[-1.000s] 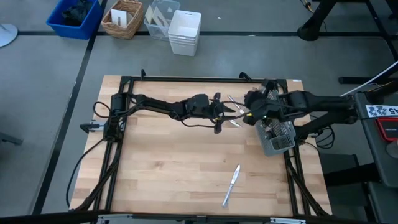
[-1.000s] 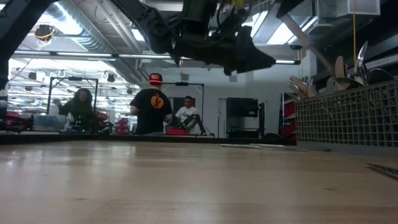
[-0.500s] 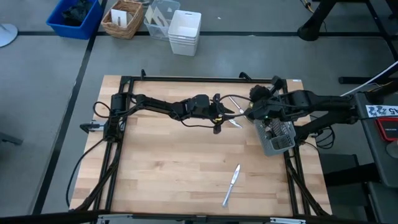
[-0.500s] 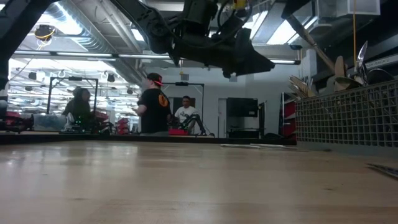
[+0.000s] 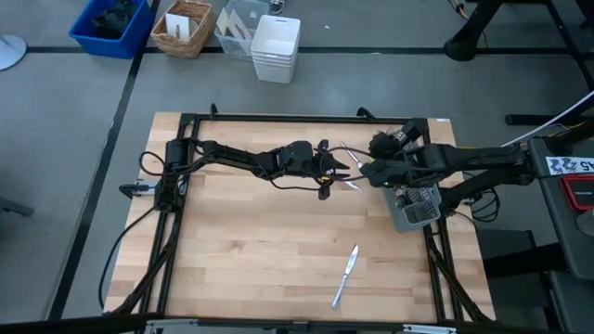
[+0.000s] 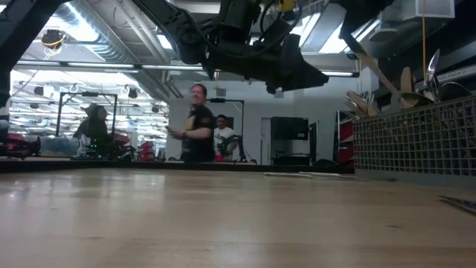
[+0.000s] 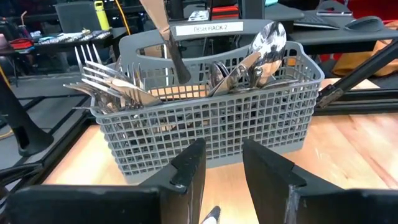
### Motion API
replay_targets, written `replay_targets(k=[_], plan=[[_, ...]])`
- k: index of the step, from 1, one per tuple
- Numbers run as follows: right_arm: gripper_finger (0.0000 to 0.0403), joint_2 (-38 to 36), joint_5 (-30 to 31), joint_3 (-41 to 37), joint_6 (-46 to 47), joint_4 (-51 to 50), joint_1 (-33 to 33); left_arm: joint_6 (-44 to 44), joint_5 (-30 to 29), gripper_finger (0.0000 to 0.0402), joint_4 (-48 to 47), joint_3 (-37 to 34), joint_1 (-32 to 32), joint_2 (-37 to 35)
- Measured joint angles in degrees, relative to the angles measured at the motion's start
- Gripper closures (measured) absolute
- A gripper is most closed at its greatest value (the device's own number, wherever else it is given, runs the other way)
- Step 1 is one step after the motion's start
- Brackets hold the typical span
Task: Sort silverware
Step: Put the knife into the middle section of the utensil holder
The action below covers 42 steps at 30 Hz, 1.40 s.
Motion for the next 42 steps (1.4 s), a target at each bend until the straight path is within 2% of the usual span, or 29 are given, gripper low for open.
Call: replay_targets(k=[6, 11, 24, 32, 34, 42], plan=[[0.0402, -0.48, 0.53, -0.06, 0.32, 1.59, 0.00, -0.02, 0.00, 0.0302, -1.04, 0.00, 0.00, 0.00], [0.0402, -0.83, 4.56, -1.33, 3.70, 1.51, 0.00, -0.03, 0.00, 0.0302, -1.43, 0.00, -0.02, 0.07], [0.0402, -10.22, 7.98, -17.80, 21.45, 1.93, 0.00, -0.02, 0.00, 0.0302, -1.69, 0.00, -0.02, 0.07], [0.0402, -15.20, 8.03, -27.00, 28.03, 4.16, 0.00, -0.02, 0.00, 0.0302, -1.80, 0.00, -0.02, 0.07], [0.0397, -15.68, 7.21, -28.47, 29.20, 4.08, -0.02, -0.03, 0.00, 0.0302, -1.91, 0.00, -0.02, 0.07], [0.0363, -15.80, -3.14, -29.70, 29.19, 4.32, -0.07, -0.03, 0.00, 0.0302, -2.63, -0.02, -0.02, 0.07]])
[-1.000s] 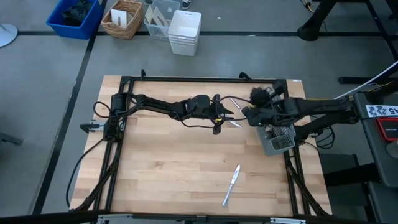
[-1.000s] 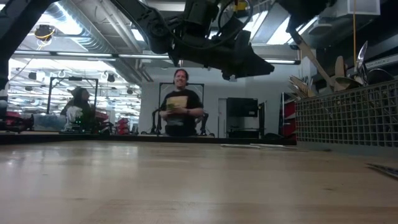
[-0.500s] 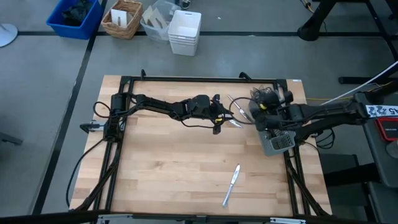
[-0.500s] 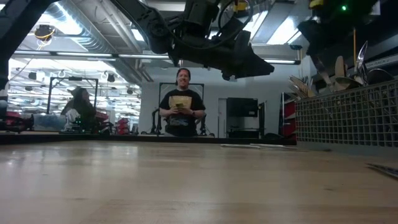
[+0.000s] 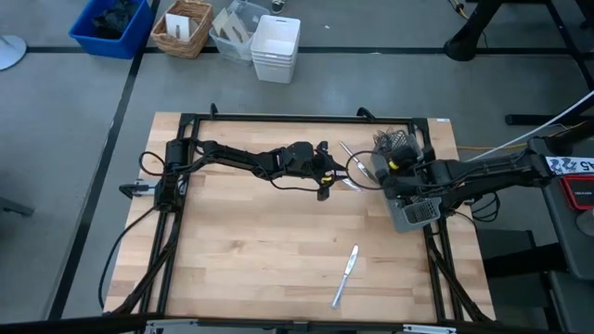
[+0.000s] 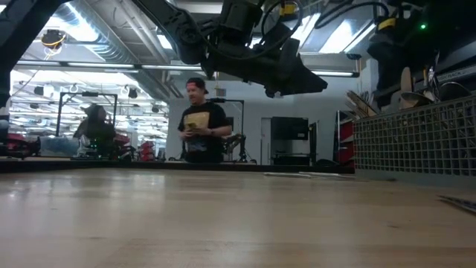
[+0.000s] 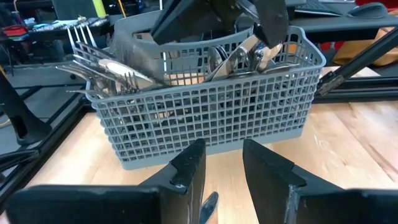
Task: Sort silverware
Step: Put the knife into the middle section of the utensil holder, then put the bottom knife into the middle section of the utensil holder
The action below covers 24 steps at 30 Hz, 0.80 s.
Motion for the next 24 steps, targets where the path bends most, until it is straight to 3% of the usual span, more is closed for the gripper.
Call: replay_targets(k=[12, 20, 24], plan=[[0.0359, 0.02, -5.27, 0.60, -1.67, -0.49, 0.02, -1.46, 0.00, 0.0302, 0.01, 0.00, -0.30, 0.00], [0.0359, 0.02, -9.85, 9.47, -11.19, -0.78, 0.02, -2.00, 0.00, 0.0302, -0.06, 0.00, -2.36, 0.00], [0.0358, 0.02, -15.18, 14.64, -16.15, -0.63, 0.03, -2.92, 0.02, 0.0302, -0.38, 0.00, -3.42, -0.05]])
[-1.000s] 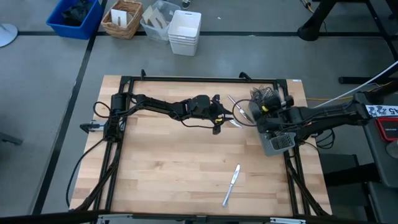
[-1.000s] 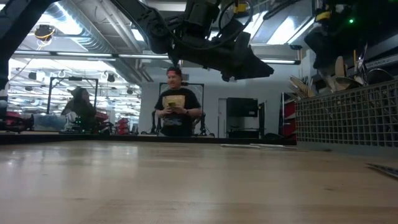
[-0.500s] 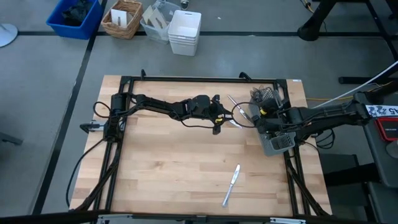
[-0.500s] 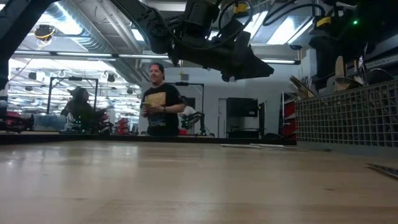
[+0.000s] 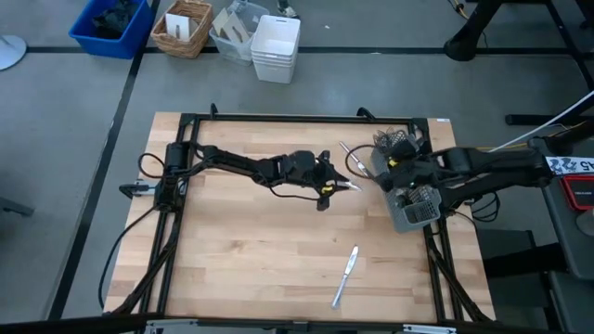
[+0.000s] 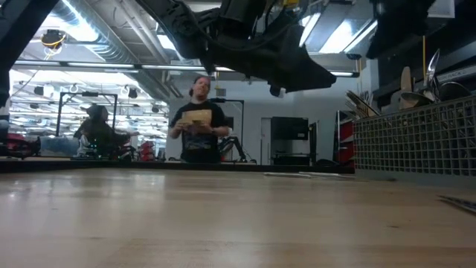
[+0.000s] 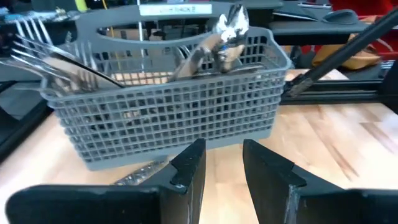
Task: Sort silverware
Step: Put the bottom knife into the middle section of the utensil holder
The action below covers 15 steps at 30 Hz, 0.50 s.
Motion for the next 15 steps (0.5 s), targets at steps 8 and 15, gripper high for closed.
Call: replay_targets(k=[8, 15], plan=[[0.0358, 0.13, -25.48, 2.87, -12.80, 10.06, 1.14, -0.16, 0.03, 0.0302, -18.29, 0.00, -0.85, -5.53], [0.0358, 3.21, -35.46, 2.85, -20.07, 18.63, 8.25, 4.22, 1.22, 0.0302, -32.07, 0.00, -3.40, -7.44]])
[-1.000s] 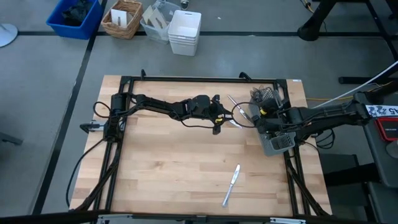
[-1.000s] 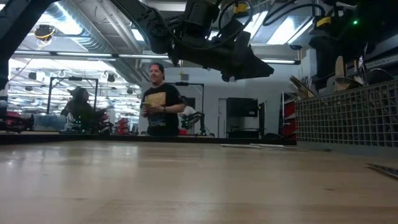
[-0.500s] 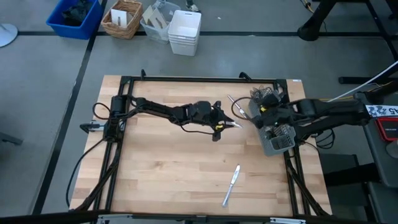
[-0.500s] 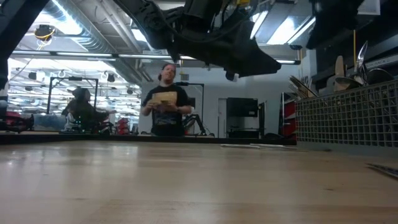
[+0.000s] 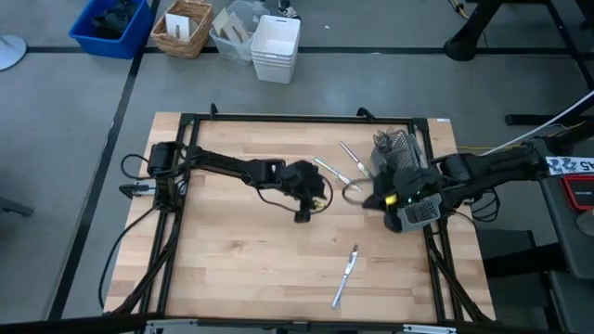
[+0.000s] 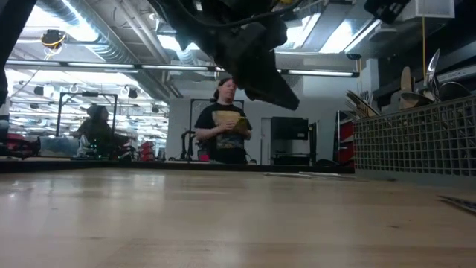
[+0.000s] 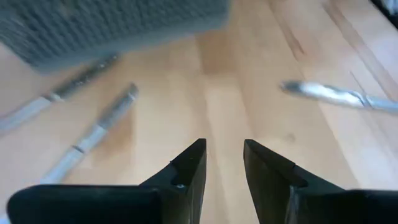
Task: Sort silverware
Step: Put the bottom knife into the middle section of the utensil holder
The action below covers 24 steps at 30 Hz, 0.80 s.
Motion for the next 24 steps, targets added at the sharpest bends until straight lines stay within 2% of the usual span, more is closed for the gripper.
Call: replay_targets(k=[4, 11, 16, 19, 24], plan=[[0.0358, 3.76, -0.38, -0.02, -0.60, 0.94, 4.00, -0.09, 0.13, 0.0302, -3.24, -0.02, -2.19, 0.00], [0.0358, 13.11, -2.00, -0.05, -2.12, 5.11, 8.45, -1.47, 0.11, 0.0302, -2.63, 0.00, -6.35, -0.09], [0.0355, 20.03, -7.58, -0.07, -2.15, 8.38, 9.91, -3.91, 0.07, 0.0302, -2.83, 0.00, -9.45, -0.09], [0.0336, 23.66, -10.78, -0.07, -2.15, 9.94, 10.54, -5.56, -0.64, 0.0302, -4.35, 0.00, -11.37, -0.09], [0.0280, 29.08, -14.60, -0.07, -2.16, 11.85, 12.33, -8.80, -4.08, 0.0302, -7.62, -0.02, -14.83, -0.09]])
